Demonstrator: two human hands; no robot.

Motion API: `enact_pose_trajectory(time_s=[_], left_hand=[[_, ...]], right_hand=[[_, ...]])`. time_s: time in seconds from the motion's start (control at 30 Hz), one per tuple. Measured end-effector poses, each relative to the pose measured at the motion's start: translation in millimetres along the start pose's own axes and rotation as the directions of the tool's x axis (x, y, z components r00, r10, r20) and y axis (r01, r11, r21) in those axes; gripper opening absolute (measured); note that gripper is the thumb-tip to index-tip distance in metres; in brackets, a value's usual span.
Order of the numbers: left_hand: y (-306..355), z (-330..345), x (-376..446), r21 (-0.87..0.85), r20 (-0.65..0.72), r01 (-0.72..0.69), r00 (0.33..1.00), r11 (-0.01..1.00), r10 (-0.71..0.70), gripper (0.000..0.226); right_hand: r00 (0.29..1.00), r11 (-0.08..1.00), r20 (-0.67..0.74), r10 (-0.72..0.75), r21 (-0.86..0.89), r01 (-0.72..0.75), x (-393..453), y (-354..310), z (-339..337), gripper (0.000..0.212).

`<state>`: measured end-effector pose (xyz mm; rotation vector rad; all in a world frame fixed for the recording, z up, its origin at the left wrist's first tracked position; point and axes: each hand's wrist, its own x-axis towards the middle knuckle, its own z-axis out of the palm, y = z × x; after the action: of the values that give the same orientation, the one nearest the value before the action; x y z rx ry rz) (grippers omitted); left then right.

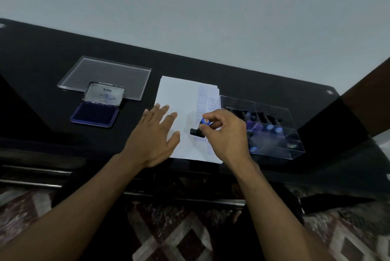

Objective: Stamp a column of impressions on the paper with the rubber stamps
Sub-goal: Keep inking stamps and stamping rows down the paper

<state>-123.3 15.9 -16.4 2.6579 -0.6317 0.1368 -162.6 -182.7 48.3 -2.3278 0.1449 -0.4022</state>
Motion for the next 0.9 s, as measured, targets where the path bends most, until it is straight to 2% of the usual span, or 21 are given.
enact_pose_trajectory(time_s=[0.5,0.9], left_hand=[[6,22,10,0.046,0.086,-0.018,0.996,0.999,0.014,0.075],[3,32,10,0.142,0.081,-0.037,0.996,0.989,0.026,0.070]], right_hand=[[0.997,0.993,0.021,-0.073,-0.092,0.074,-8,15,-7,0.016],[0.996,0.988,0.046,-0.083,-0.127,0.088,-10,17,-2,0.015]])
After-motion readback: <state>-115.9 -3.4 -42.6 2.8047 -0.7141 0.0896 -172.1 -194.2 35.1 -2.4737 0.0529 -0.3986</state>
